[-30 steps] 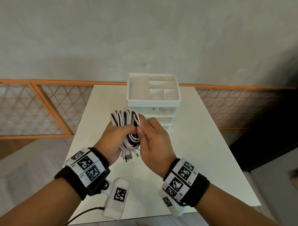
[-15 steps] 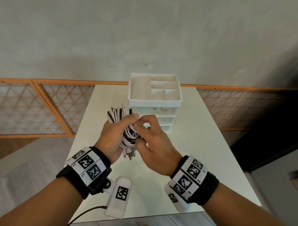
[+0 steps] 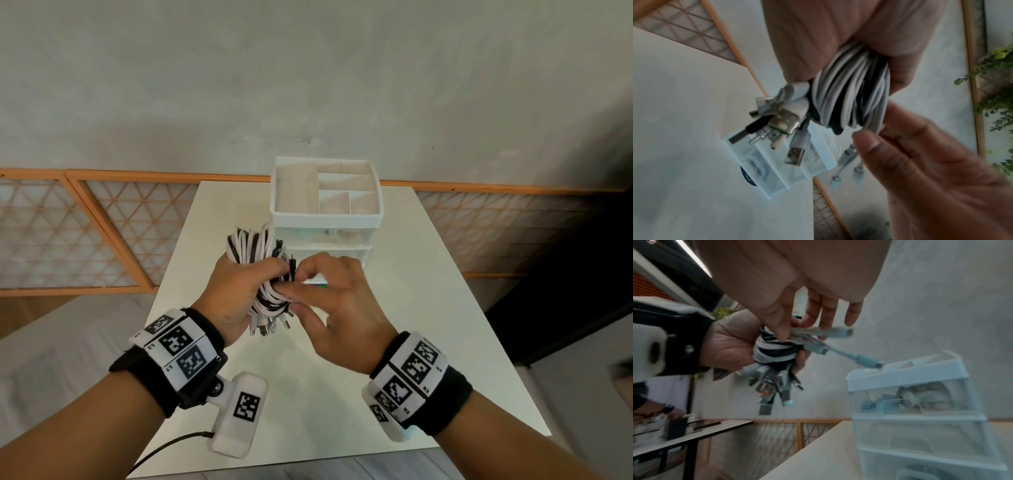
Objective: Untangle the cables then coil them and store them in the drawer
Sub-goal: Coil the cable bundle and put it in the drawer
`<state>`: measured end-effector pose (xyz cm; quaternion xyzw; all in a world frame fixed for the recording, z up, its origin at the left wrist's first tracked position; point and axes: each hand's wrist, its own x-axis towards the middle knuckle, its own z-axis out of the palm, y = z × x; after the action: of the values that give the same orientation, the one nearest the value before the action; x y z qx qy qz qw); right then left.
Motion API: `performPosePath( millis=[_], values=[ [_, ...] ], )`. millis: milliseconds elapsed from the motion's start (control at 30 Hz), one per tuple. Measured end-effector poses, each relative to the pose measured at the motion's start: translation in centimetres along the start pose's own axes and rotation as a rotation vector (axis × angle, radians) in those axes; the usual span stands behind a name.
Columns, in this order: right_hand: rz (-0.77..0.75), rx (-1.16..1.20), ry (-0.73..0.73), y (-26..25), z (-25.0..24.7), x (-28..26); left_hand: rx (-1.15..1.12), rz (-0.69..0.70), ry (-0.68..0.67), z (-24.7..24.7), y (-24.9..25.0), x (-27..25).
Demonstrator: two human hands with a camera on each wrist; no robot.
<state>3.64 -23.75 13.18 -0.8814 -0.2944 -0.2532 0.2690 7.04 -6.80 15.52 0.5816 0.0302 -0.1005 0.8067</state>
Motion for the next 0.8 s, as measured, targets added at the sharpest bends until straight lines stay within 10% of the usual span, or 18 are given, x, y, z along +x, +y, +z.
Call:
performPosePath(
  millis=[200, 400, 800],
  values=[
    [0.381, -0.012, 0.231, 1.5, -0.9, -1.0, 0.05, 0.064, 0.184, -0.3, 0.5, 0.3],
    [1.107, 0.861, -0.27, -0.8, -1.1, 1.0, 0.141, 0.161, 0.195, 0.8, 0.0, 0.3],
    [0.994, 1.048, 0.156, -0.2, -0.3, 2.4, 0.189, 0.184, 0.21, 1.5, -0.9, 0.4]
  ],
)
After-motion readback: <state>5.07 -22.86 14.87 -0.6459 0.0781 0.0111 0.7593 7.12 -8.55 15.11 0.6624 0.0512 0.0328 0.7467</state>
